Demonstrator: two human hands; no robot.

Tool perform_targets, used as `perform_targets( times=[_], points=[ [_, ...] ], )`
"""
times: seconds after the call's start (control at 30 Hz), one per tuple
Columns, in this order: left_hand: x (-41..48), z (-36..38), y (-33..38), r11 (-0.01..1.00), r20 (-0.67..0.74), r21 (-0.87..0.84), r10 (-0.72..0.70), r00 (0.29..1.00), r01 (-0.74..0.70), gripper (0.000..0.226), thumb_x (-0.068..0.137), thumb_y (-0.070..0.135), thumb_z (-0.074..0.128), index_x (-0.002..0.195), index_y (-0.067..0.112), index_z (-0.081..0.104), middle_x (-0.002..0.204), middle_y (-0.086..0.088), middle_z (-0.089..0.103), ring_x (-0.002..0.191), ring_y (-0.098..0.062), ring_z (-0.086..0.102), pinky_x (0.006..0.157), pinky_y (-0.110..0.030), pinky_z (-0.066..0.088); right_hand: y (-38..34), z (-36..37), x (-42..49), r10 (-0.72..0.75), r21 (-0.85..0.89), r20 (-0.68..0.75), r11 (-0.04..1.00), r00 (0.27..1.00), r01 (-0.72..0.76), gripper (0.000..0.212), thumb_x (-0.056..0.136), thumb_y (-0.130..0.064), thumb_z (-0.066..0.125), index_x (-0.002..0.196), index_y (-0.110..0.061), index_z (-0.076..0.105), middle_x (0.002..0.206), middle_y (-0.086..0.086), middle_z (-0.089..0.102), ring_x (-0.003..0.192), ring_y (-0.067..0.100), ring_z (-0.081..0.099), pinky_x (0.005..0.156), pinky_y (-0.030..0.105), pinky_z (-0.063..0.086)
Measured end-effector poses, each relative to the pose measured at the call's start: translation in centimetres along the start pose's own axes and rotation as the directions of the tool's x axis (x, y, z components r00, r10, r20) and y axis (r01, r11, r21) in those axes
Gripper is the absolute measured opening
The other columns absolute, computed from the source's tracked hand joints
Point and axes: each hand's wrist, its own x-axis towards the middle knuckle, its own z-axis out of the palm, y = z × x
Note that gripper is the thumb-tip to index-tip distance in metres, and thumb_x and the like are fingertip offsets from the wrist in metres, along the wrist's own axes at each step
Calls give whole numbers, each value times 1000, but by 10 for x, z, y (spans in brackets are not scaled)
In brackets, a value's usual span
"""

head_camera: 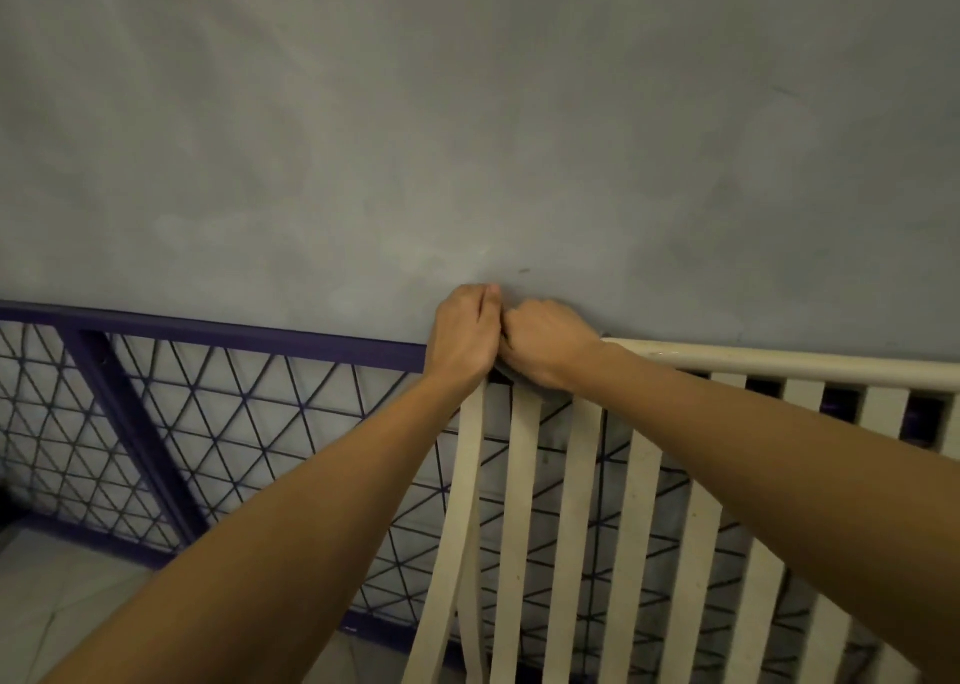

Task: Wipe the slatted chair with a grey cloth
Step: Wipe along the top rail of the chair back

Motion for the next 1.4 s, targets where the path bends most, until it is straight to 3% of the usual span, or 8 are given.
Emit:
perform_targets(
  times=[0.13,0.27,0.47,0.7,0.83,0.93,1.3,1.4],
  points=[
    [0,3,-1,1000,7,-24,-4,1000,4,33,104,25,36,93,7,61,89,-8,63,83,-22,59,76,-38,48,11,4,-8,-157,65,-46,985,986,160,50,104,-42,34,140,-9,37,118,15,59,87,33,62,77,44,50],
    [11,-3,6,988,3,-99,-121,993,121,39,105,27,35,94,6,66,90,-8,67,81,-19,61,73,-30,45,14,-1,-7,-106,53,-45,993,993,108,52,104,-46,29,147,-17,27,86,11,59,71,31,56,69,43,49],
    [10,6,11,971,-14,-175,-167,986,162,45,105,28,36,88,6,72,84,-3,69,78,-16,61,72,-23,44,7,-3,-6,88,31,-23,996,996,-87,53,106,-41,17,94,-17,62,94,15,68,79,31,60,70,36,44],
    [5,9,8,976,-28,-110,-190,981,186,41,104,26,38,96,5,72,90,-6,65,83,-18,58,75,-25,41,16,6,-21,-122,-31,-72,992,990,120,50,104,-43,33,143,-12,35,125,12,51,95,30,61,67,38,43],
    [-3,13,14,999,-25,8,-46,999,47,43,104,25,38,73,6,61,67,-5,60,62,-18,53,63,-30,38,12,2,-27,-30,-51,-111,998,993,24,40,104,-37,31,132,-10,44,110,11,63,87,30,63,64,36,39],
    [-3,18,11,988,10,130,80,997,-80,42,104,25,36,83,5,67,78,-8,67,72,-22,59,67,-33,42,6,-2,-25,55,-72,-105,995,993,-62,25,100,-24,39,108,-10,57,98,10,67,86,29,63,66,35,37],
    [-10,27,13,983,-5,153,102,995,-100,36,105,26,35,75,15,52,74,-3,57,71,-23,53,65,-31,30,17,8,-38,-41,-72,-201,997,979,27,36,103,-31,34,127,-9,50,110,8,65,86,28,64,60,35,38],
    [-9,31,14,984,15,166,59,998,-61,39,105,27,33,75,13,55,76,-6,59,73,-24,54,66,-31,30,16,1,-38,16,-113,-150,993,989,-33,27,102,-26,37,112,-10,56,102,8,67,86,28,64,63,35,35]
  ],
)
